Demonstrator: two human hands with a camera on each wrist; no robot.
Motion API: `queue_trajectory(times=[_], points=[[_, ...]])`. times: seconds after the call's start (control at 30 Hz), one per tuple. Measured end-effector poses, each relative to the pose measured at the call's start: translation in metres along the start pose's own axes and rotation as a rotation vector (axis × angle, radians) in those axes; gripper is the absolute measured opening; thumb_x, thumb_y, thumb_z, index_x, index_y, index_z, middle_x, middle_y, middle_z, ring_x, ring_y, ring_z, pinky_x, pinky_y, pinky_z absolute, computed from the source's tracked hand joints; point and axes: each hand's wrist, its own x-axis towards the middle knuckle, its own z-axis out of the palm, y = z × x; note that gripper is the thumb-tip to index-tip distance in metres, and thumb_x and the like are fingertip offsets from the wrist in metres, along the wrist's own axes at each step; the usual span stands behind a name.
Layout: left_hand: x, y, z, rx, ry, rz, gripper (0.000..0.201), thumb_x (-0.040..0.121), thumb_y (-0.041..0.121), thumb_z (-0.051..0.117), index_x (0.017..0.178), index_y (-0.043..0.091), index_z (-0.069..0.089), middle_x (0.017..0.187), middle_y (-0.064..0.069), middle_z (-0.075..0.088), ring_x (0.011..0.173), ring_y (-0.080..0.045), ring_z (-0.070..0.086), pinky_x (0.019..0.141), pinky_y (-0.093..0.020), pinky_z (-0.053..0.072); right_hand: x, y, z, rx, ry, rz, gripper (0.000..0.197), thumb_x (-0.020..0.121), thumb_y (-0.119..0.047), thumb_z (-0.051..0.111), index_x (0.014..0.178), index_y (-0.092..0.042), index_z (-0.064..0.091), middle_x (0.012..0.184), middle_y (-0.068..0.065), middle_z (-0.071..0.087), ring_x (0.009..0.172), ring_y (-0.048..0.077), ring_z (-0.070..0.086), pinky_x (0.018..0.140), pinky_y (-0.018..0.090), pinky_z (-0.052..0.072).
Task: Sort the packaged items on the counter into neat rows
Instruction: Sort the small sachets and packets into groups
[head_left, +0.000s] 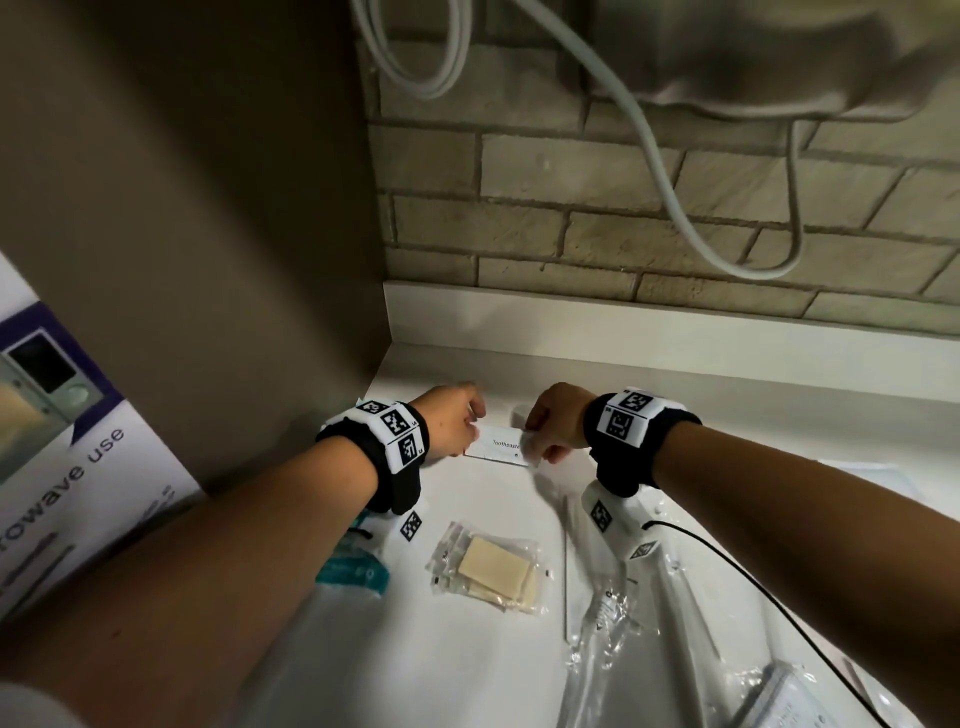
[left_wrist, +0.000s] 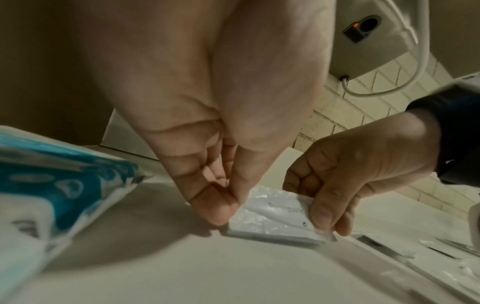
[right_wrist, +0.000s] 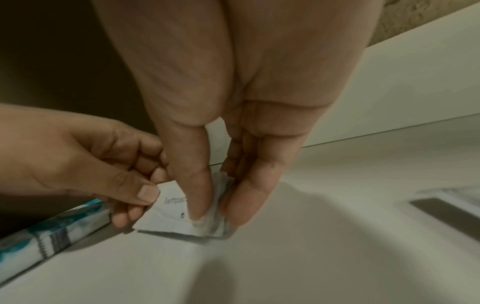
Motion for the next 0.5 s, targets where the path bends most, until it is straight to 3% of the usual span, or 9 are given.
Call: queue_trajectory(times=[0.1, 0.17, 0.23, 0.37, 0.5], points=[[0.006, -0.002, -0.002, 0.072, 0.014, -0.011, 0.018, 0.091, 0.009, 0.057, 0.109, 0.009, 0.061, 0.087, -0.014, 0.071, 0.069, -0.024, 0.064, 0.076, -0.032, 0.054, 0.006, -0.002, -0.004, 0.012, 0.012, -0.001, 0.027, 0.069, -0.006, 0.075, 0.095, 0.002, 0.074, 0.070, 0.007, 0.068, 0.054, 0.011, 0.063, 0.081, 0.031, 0.058], [0.008, -0.002, -0.003, 0.093, 0.012, -0.012, 0.017, 0.091, 0.010, 0.057, 0.107, 0.009, 0.063, 0.087, -0.016, 0.074, 0.071, -0.023, 0.066, 0.078, -0.030, 0.054, 0.009, -0.003, -0.006, -0.010, 0.009, -0.002, 0.030, 0.069, -0.009, 0.074, 0.097, 0.001, 0.075, 0.076, 0.008, 0.069, 0.063, 0.015, 0.065, 0.086, 0.033, 0.057], [0.009, 0.000, -0.004, 0.093, 0.016, -0.005, 0.017, 0.091, 0.009, 0.056, 0.106, 0.007, 0.064, 0.089, -0.017, 0.074, 0.075, -0.025, 0.070, 0.078, -0.028, 0.055, 0.012, -0.002, -0.007, -0.019, 0.011, 0.000, 0.031, 0.069, -0.011, 0.073, 0.098, 0.000, 0.075, 0.077, 0.008, 0.070, 0.069, 0.016, 0.066, 0.089, 0.035, 0.058], [0.011, 0.002, -0.005, 0.104, 0.014, -0.004, 0.020, 0.092, 0.008, 0.054, 0.108, 0.004, 0.067, 0.089, -0.018, 0.074, 0.068, -0.021, 0.065, 0.076, -0.025, 0.052, 0.015, 0.001, -0.003, -0.016, 0.013, 0.019, 0.031, 0.065, -0.011, 0.071, 0.093, 0.003, 0.074, 0.074, 0.008, 0.069, 0.069, 0.016, 0.065, 0.088, 0.040, 0.058], [0.014, 0.001, -0.004, 0.085, 0.003, -0.018, 0.024, 0.093, 0.008, 0.053, 0.113, 0.004, 0.066, 0.078, -0.012, 0.068, 0.063, -0.019, 0.062, 0.076, -0.028, 0.054, 0.018, 0.004, -0.001, -0.042, 0.007, 0.014, 0.034, 0.061, -0.016, 0.067, 0.089, 0.002, 0.074, 0.072, 0.007, 0.068, 0.067, 0.016, 0.059, 0.089, 0.043, 0.057]])
